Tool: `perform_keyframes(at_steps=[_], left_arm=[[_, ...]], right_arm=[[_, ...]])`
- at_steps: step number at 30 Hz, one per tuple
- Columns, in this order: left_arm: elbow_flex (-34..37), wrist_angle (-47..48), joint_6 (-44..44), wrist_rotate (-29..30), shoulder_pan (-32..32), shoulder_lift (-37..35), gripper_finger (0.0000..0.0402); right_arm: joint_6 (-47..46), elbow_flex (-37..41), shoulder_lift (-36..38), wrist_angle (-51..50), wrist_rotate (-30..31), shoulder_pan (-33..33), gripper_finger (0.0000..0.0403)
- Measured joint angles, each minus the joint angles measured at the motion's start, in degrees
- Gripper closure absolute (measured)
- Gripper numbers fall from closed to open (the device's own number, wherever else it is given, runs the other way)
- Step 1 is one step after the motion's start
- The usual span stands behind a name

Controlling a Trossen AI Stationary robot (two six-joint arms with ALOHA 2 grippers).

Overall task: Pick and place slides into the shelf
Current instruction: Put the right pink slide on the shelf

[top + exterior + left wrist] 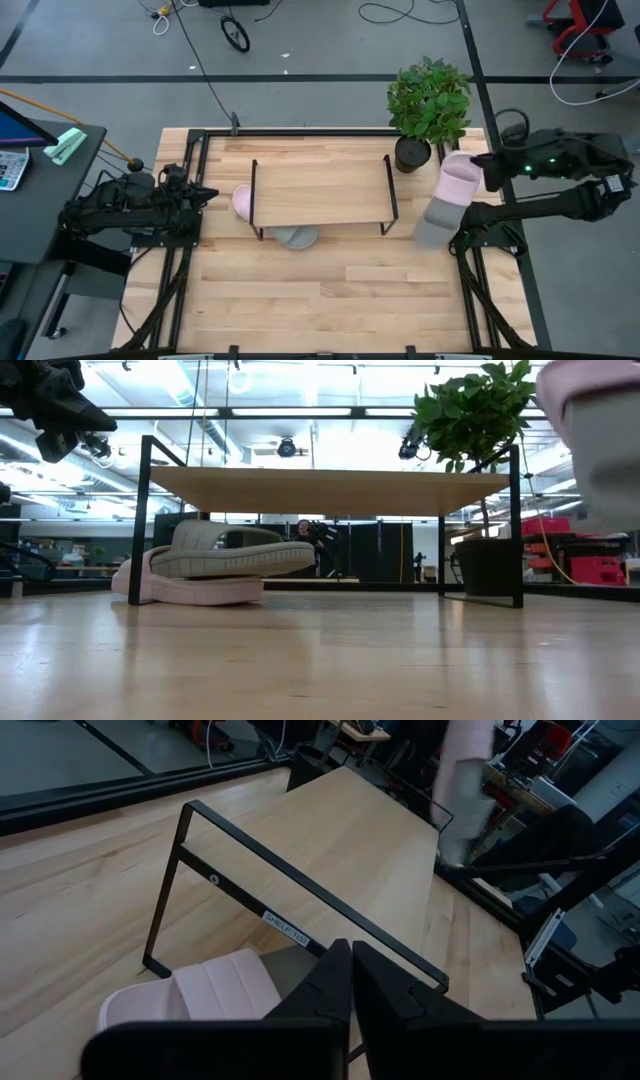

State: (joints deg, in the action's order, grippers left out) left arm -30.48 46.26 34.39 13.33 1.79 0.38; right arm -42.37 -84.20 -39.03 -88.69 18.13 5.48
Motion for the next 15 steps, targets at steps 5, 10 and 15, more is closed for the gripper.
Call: perform_keyframes(at_steps=[5, 10, 15], left_arm=[[0.00, 0.00, 0.00, 0.52, 0.01, 0.00, 0.0379], [0.00, 0.00, 0.99, 0.58, -0.01, 0.00, 0.0386], [0.00, 0.02, 2.29, 0.58, -0.01, 0.00, 0.0393]], right_arm=[[1.13, -0.29, -2.50, 4.20, -8.70, -0.02, 0.0391], [4.66, 0.94, -7.56, 2.26, -11.39, -0.80, 0.0391], [6.69, -2.53, -11.96, 3.01, -9.35, -5.70, 0.0391]])
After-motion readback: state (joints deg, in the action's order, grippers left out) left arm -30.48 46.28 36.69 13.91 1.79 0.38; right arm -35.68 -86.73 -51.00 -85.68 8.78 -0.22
